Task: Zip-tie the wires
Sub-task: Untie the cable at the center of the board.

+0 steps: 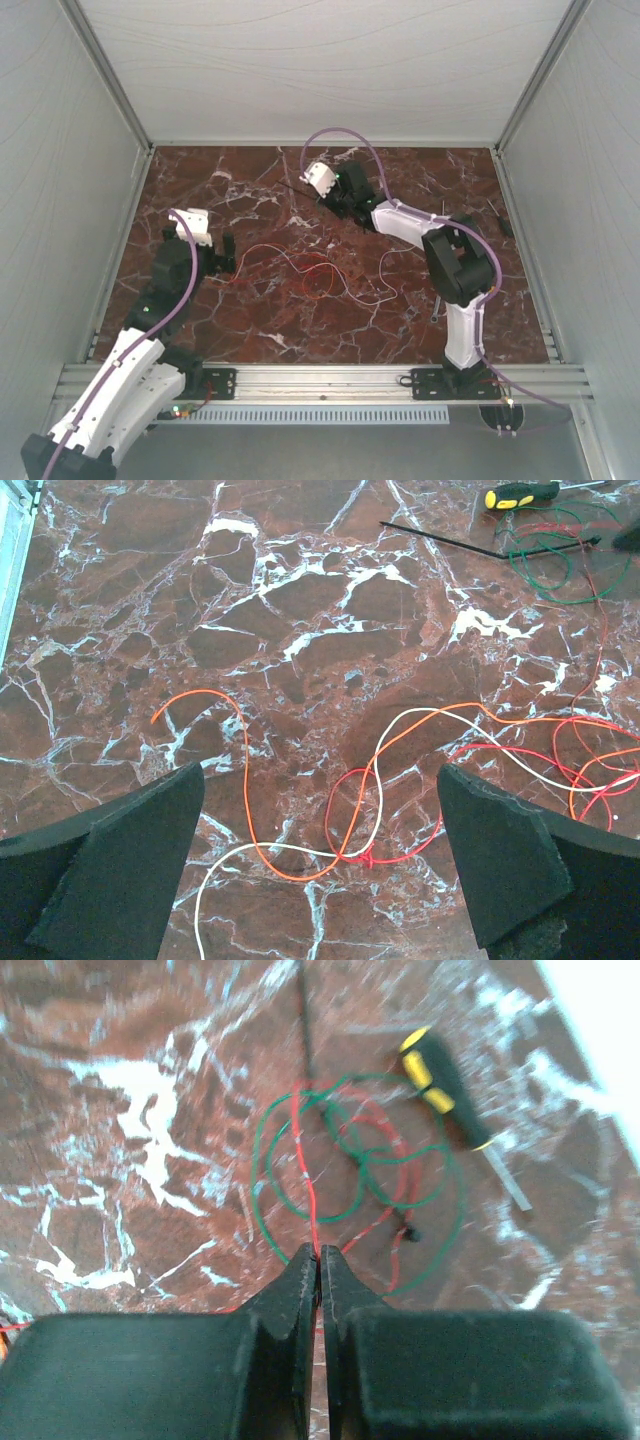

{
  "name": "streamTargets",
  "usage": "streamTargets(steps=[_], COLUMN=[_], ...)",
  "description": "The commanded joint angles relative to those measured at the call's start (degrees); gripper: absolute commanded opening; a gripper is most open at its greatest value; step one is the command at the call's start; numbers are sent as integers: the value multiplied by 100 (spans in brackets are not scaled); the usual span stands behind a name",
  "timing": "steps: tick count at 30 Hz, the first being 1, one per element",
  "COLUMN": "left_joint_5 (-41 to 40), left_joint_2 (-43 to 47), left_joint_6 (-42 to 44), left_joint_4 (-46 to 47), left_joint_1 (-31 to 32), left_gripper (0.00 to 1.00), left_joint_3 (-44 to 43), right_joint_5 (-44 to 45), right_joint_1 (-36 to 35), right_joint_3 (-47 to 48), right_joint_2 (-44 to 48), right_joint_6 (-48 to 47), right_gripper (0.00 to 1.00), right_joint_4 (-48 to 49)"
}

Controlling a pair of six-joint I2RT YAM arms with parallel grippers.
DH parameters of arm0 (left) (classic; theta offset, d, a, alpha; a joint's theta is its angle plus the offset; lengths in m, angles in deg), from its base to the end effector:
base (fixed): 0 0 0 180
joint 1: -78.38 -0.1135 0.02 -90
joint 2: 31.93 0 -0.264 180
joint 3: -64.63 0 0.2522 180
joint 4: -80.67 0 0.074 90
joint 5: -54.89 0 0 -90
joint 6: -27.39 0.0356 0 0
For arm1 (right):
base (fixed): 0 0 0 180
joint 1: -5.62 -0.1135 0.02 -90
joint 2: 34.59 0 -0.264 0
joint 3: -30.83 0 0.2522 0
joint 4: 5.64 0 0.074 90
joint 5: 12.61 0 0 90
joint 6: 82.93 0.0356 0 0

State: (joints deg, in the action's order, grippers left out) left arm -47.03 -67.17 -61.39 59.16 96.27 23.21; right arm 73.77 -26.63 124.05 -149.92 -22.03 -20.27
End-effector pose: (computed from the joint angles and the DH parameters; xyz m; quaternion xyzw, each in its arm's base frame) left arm 0.1546 -0.0422 0.2642 0.0692 0.7903 -0.0058 0.6088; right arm 0.3831 0.2444 0.1917 -0.4680 0.7612 0.0405 0.4471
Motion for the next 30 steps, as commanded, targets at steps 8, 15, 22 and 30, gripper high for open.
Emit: streamTargets(steps=[8,15,22,30], left_joint_5=[70,91,99,94], left_joint_2=[66,95,116,134], left_joint_6=[-24,-19,-16,-5], left_joint_4=[346,360,369,378], left_joint_1=[-14,-14,-14,-13], left_gripper=[100,100,100,100], left_joint_3=[15,32,50,63], right_joint_5=[178,266,542,1022], right_joint_1=[-44,-86,-140,-374], right_joint_3=[233,274,853,2369], right_joint_2=[1504,1987,1903,1191], right_joint_6=[408,667,465,-312], right_gripper=[0,0,0,0], right_joint_4=[1268,2359,3410,4328])
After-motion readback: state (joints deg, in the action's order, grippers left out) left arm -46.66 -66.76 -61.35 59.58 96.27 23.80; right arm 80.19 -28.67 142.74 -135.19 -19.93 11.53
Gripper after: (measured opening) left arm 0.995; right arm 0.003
